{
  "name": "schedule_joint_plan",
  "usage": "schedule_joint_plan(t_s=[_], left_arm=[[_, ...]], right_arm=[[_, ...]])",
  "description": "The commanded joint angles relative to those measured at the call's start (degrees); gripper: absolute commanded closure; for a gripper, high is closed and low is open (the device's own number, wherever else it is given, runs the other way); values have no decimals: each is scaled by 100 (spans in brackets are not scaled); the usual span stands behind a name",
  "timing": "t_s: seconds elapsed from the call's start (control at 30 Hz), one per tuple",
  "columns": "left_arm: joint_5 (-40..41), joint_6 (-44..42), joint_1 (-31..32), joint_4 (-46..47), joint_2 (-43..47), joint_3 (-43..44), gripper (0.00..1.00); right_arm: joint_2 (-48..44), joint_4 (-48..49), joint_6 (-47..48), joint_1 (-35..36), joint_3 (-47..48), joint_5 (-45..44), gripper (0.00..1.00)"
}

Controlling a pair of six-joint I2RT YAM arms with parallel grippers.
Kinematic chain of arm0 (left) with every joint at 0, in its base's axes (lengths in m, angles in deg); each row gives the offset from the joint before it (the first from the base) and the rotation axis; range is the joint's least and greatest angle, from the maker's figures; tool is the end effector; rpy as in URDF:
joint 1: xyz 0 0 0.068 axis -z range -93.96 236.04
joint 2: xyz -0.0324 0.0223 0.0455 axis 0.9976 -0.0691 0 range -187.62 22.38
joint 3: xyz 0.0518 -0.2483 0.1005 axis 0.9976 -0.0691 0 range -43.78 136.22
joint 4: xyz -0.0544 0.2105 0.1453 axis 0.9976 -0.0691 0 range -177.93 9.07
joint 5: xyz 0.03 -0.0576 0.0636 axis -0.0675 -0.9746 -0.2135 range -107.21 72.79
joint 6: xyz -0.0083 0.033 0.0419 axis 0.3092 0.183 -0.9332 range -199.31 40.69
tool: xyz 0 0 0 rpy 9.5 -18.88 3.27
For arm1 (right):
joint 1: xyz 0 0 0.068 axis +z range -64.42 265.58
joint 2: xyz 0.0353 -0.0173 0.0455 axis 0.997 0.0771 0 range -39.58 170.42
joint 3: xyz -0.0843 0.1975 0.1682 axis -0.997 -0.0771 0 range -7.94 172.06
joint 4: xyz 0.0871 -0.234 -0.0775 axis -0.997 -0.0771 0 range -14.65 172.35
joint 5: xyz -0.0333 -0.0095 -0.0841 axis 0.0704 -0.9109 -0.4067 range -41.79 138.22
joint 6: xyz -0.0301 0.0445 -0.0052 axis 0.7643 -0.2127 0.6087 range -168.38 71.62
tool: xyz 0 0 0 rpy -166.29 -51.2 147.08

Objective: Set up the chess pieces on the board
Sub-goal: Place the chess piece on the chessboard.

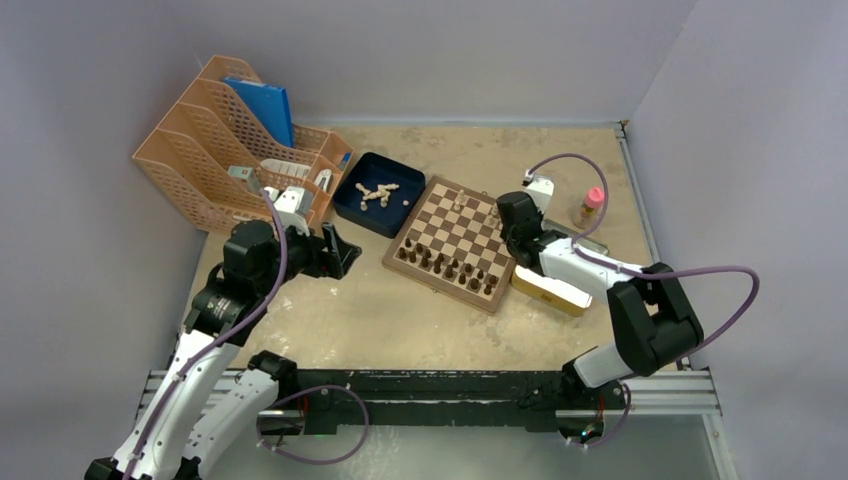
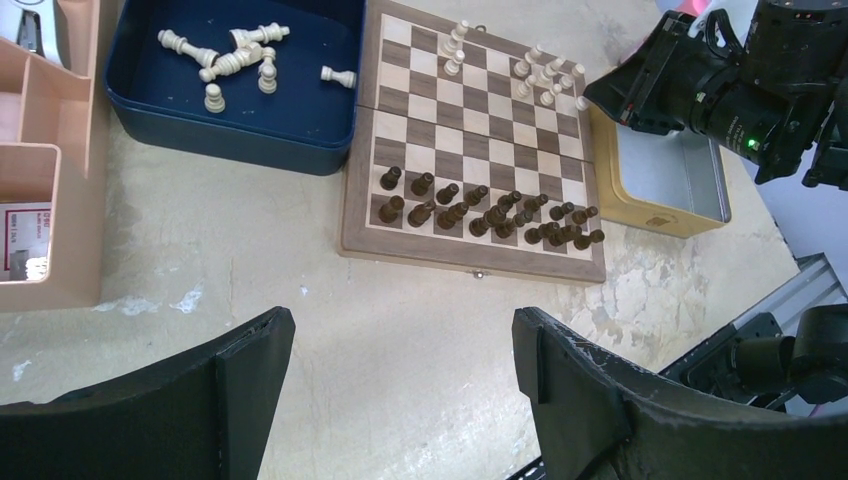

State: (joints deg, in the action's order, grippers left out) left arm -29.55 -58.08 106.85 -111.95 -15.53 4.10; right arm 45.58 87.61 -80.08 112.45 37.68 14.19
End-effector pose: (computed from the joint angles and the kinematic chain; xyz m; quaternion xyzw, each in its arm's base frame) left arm 0.1320 -0.0584 0.3382 0.0578 0.8198 -0.2846 0.4935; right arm 0.2859 0.1224 0.2084 0.1722 0.8389 -0.0071 0.5162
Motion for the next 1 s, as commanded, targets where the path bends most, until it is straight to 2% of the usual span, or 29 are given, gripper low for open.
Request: schedule_joint_plan(t_s=[0.0,0.43,0.97], left_arm=[[151,-77,44,175,115,10,20],[195,-74,47,165,157,18,20],[203,-93,45,143,109,31,20]], right_arm=[[54,107,-73,-33,94,-358,83],[650,197,-24,-42,294,-344,84],[738,213,-3,-43,321,-479,84]])
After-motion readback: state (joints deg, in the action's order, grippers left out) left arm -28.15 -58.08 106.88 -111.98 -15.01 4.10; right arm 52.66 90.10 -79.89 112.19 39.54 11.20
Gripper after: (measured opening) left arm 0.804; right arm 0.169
